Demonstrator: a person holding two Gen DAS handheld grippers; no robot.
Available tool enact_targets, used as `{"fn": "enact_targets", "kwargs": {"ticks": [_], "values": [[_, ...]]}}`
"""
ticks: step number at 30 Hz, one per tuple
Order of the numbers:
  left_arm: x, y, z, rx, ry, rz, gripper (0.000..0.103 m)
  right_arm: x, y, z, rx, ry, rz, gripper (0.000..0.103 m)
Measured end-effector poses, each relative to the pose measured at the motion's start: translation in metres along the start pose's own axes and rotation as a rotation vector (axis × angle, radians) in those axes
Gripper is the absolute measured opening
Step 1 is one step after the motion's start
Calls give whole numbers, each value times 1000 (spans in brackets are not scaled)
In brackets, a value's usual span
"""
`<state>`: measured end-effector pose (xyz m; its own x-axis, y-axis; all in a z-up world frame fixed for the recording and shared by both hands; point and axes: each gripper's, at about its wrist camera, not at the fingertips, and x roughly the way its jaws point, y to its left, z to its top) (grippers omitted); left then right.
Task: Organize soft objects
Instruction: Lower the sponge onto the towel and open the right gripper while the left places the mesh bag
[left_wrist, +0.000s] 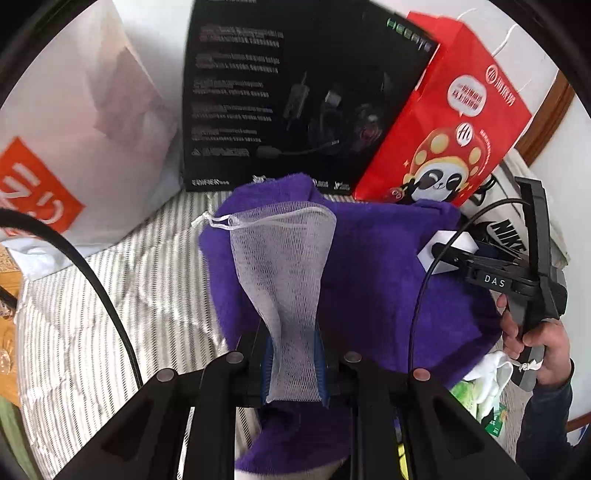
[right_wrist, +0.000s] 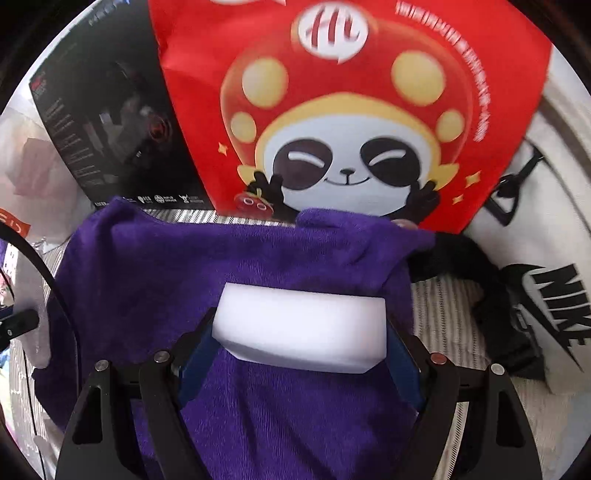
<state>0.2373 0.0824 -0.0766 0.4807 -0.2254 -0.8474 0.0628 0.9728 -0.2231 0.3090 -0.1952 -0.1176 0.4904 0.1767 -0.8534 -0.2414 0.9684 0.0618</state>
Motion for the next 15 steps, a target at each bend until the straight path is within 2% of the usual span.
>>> {"fn": "enact_targets", "kwargs": {"ticks": [9, 15], "values": [[36, -7, 5, 8, 49, -11, 18, 4, -5, 1, -3, 5, 14, 82], [56, -8, 4, 10, 91, 13, 18, 10, -6, 3, -12, 33, 20, 86]]}}
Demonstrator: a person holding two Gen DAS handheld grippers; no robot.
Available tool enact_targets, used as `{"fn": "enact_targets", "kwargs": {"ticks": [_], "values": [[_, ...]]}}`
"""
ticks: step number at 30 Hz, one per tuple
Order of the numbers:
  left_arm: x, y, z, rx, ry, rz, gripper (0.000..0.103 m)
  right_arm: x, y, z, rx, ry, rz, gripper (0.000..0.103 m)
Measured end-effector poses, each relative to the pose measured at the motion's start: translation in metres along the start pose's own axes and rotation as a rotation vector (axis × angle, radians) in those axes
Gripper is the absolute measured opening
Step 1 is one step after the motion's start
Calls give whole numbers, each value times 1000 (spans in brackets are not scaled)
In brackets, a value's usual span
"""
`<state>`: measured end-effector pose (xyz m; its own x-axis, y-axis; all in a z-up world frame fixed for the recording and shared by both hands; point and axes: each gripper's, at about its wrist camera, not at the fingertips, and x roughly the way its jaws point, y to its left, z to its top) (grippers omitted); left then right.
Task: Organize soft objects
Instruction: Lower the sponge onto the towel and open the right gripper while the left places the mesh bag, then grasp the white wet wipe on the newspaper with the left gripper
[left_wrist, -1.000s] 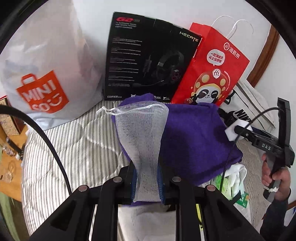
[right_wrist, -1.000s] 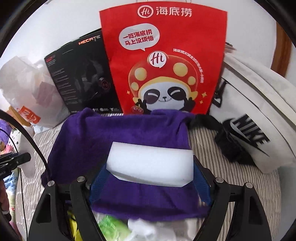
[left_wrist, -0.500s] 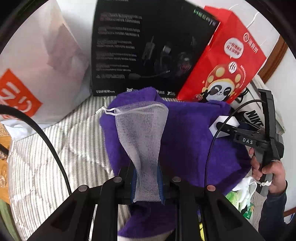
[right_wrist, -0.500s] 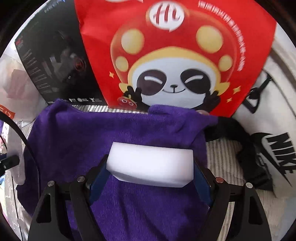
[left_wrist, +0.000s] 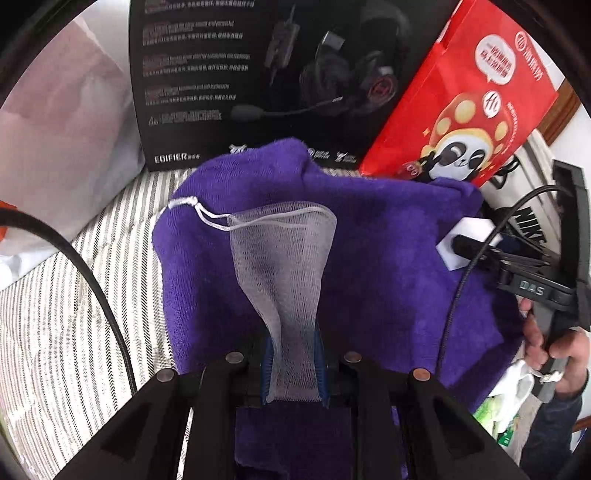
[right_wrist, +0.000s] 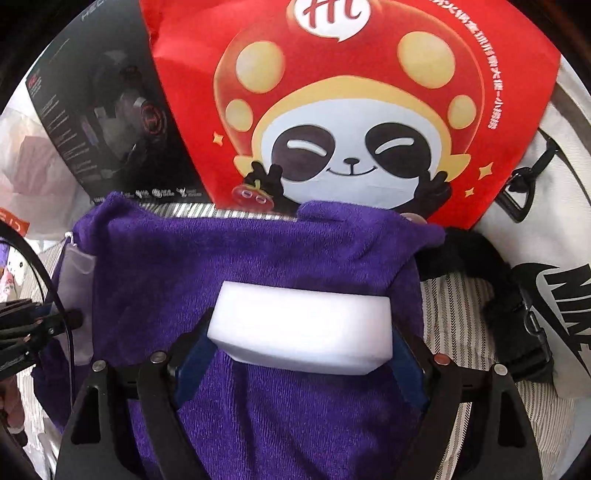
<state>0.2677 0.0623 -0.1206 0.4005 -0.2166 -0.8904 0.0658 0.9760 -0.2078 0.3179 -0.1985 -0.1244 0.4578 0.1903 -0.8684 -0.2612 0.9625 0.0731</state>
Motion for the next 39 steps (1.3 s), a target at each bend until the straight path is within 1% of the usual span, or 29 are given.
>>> {"fn": "enact_targets", "kwargs": {"ticks": [1, 3, 4, 6, 8, 10, 11, 13, 15, 20, 23, 27, 29, 33, 36, 39], "values": [[3, 0, 0, -4, 3, 9, 18, 3, 2, -1, -2, 2, 0, 86], [4, 1, -1, -2, -4, 2, 18, 1, 3, -3, -8, 1, -1, 93], [5, 1, 0, 0, -5, -1, 19, 0, 4, -4, -10, -4, -4, 94], [5, 0, 0, 4, -4, 2, 20, -3, 5, -6, -17, -10, -10, 95], [5, -3, 0, 16, -3, 5, 25, -8, 6, -7, -19, -16, -12, 95], [5, -6, 0, 23, -2, 0, 34, -16, 5, -8, -17, -24, -11, 95], [6, -9, 0, 27, -1, -3, 37, -18, 4, -8, -18, -24, -16, 95], [6, -15, -1, 40, 1, -5, 54, -26, 3, -9, -25, -30, -27, 95], [5, -20, -3, 62, -1, -6, 61, -33, 1, -11, -25, -40, -28, 95], [0, -30, -9, 78, 9, 20, 62, -66, -3, -28, -5, -70, -22, 95], [-17, -31, -16, 76, -9, 9, 64, -91, -1, -40, -2, -107, -14, 95], [-45, -32, -29, 87, -47, 17, 65, -122, 4, -60, 3, -145, 5, 95], [-59, -31, -39, 80, -62, 15, 66, -129, 7, -69, 12, -153, 18, 95], [-84, -29, -68, 84, -86, 0, 69, -141, 15, -87, 25, -158, 30, 95], [-96, -26, -91, 77, -102, -19, 76, -150, 18, -104, 38, -158, 33, 95], [-103, -25, -119, 74, -95, -42, 76, -155, 19, -121, 56, -155, 51, 95]]}}
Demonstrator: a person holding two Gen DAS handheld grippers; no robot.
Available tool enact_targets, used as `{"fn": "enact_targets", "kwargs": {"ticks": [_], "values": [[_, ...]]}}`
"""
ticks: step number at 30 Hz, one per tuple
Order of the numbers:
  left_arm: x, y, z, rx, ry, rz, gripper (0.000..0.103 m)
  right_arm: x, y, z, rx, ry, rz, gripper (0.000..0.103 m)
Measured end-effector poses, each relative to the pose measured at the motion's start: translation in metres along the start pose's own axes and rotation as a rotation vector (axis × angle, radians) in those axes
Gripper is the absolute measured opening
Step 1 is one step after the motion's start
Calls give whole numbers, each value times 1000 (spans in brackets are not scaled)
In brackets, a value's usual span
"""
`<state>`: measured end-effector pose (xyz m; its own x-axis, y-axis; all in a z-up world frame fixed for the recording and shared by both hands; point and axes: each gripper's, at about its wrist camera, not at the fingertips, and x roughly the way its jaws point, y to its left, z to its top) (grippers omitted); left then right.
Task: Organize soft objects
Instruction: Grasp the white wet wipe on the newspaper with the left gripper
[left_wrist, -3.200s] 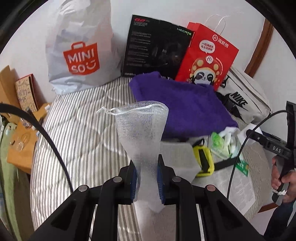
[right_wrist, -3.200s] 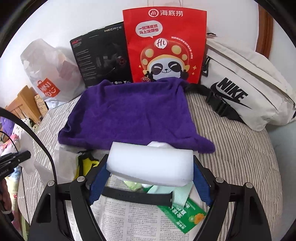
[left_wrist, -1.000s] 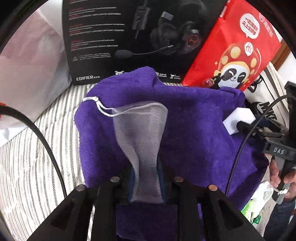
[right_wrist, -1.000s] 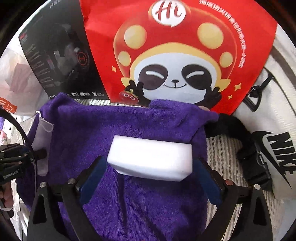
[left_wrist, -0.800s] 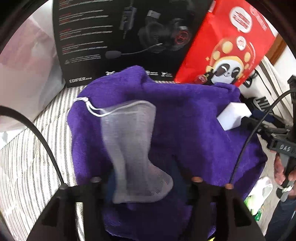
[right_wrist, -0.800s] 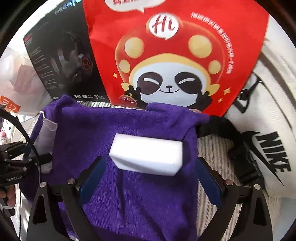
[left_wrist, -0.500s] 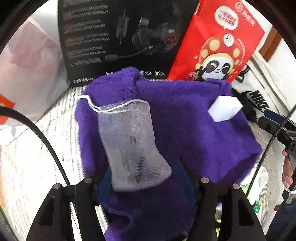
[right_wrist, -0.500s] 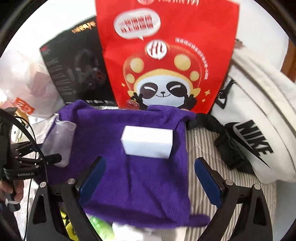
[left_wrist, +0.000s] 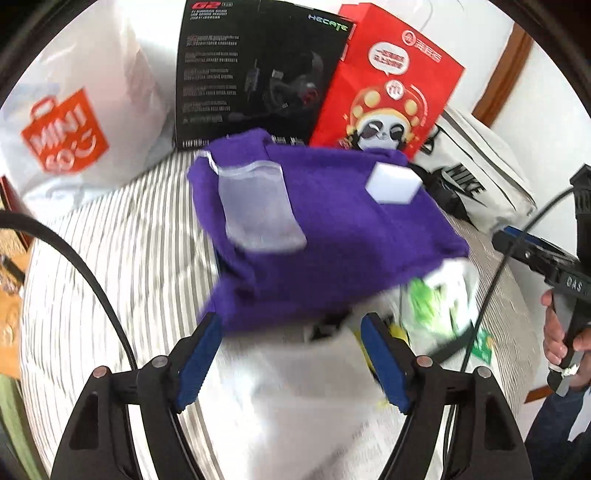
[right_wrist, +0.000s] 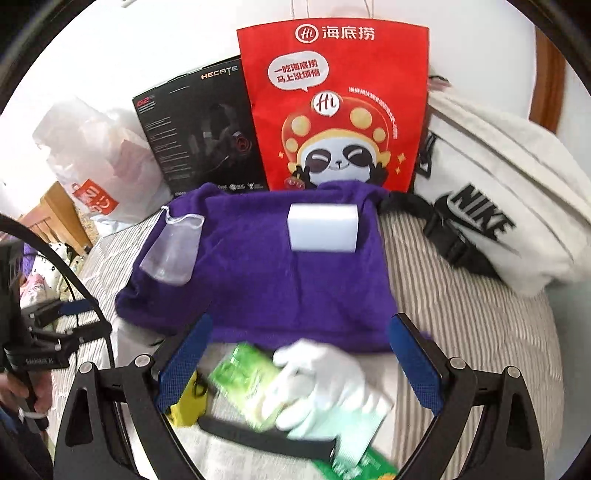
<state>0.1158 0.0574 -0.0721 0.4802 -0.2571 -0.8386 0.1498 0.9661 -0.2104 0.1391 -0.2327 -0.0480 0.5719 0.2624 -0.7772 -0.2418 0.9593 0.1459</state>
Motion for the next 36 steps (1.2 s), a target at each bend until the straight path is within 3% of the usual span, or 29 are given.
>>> {"fn": "enact_targets", "kwargs": {"ticks": [9, 15, 17, 22, 24, 36], "values": [[18, -4, -50, 20, 51, -16, 77, -20, -1, -38, 23, 4, 15, 95], [33, -16, -66, 129, 52, 23, 77, -25, -12, -58, 48, 24, -1, 95], [31, -16, -67, 138, 47, 21, 70, -26, -15, -63, 58, 25, -2, 95], [21, -12, -68, 109, 47, -26, 24, -28, -25, -72, 82, 32, -8, 95], [16, -10, -70, 93, 36, -16, 17, -29, -28, -74, 94, 33, -6, 95], [12, -4, -87, 53, -72, 85, 16, -21, -29, -82, 106, 47, 7, 95]]}}
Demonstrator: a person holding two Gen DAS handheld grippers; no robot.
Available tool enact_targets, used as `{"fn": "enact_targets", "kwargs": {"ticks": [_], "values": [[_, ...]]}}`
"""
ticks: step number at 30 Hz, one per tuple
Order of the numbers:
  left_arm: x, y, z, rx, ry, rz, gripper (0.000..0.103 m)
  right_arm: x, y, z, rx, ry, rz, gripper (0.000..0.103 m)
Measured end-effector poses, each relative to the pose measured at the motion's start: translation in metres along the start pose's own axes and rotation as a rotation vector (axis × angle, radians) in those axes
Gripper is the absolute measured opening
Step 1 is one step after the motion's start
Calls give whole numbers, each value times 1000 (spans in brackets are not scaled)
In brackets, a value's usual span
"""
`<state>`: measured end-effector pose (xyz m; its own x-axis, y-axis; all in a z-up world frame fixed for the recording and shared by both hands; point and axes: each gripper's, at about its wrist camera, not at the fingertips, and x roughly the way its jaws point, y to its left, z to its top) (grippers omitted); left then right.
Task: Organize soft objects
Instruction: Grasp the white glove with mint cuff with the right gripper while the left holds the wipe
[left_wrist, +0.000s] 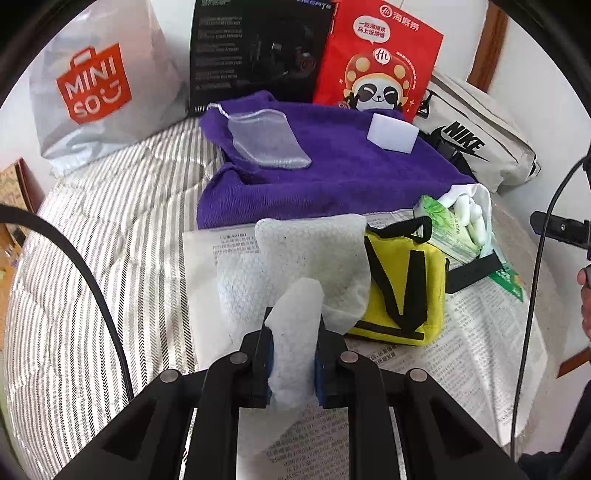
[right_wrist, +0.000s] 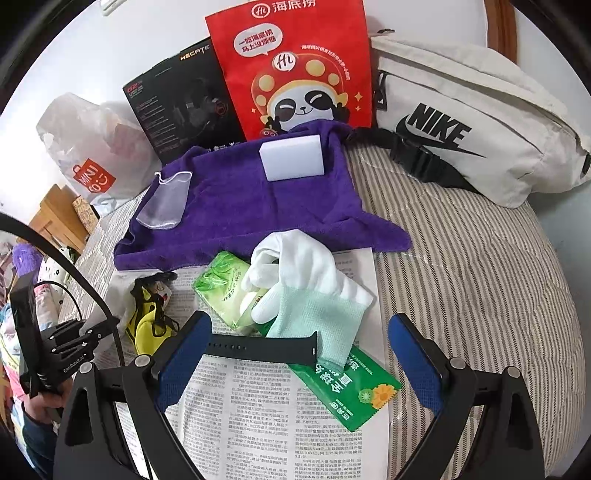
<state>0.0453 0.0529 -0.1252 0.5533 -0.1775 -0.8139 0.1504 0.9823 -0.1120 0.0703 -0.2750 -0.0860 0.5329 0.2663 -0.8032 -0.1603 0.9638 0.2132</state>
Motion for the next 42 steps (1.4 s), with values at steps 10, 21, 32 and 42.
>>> {"fn": "enact_targets", "kwargs": {"ticks": [10, 21, 32, 42], "values": [[2, 4, -1, -43, -5, -29, 5, 19, 0, -2, -20, 25, -13, 95], [-12, 3, 4, -53, -9, -43, 6, 59, -7, 22, 13, 16, -11, 91], [-19, 12, 5, -92, -8, -74, 6, 64, -7, 22, -31, 26, 53, 19], [-40, 24, 14, -118, -52, -86, 5, 29, -15, 21, -25, -24, 60, 18]]}}
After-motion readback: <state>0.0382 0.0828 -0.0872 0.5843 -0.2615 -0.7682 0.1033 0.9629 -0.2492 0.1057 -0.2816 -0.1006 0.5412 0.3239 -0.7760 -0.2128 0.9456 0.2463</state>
